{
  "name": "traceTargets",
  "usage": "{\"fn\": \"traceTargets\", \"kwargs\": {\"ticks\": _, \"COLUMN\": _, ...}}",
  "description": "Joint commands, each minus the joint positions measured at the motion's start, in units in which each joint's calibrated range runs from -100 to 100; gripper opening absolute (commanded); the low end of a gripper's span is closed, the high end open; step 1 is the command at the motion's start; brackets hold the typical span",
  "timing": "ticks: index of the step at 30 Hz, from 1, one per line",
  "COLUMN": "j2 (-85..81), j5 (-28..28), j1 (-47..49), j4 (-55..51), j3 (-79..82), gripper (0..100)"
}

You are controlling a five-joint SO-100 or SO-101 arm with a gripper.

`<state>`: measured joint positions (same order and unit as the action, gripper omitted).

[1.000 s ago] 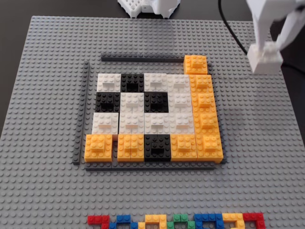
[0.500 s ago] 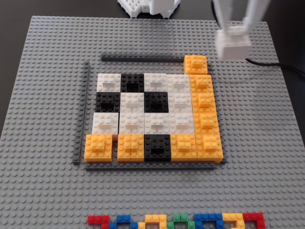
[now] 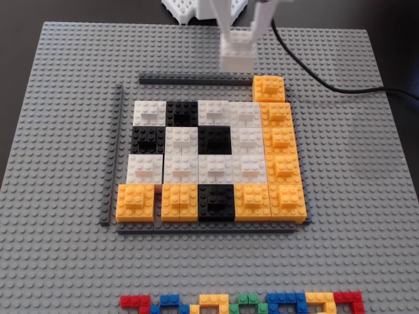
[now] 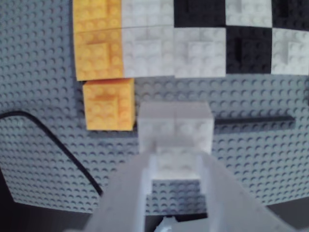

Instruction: Grab the cube and place it into the grid

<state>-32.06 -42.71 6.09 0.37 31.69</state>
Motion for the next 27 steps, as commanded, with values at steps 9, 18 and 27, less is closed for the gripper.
{"fn": "traceTargets", "kwargs": {"ticks": 9, "j2": -3.54, "j5": -0.34, "j1": -1.12, "j4": 9.16, "j3": 16.39, "gripper": 2}}
{"fn": "traceTargets", "kwargs": {"ticks": 18, "j2": -0.96, "j5": -0.10, "j1": -0.75, "j4": 12.09, "j3": 18.56, "gripper": 1}}
{"fn": "traceTargets", "kwargs": {"ticks": 27, "j2": 1.11, "j5": 0.44, "j1": -0.08, "j4": 11.41, "j3": 18.02, "gripper": 1}}
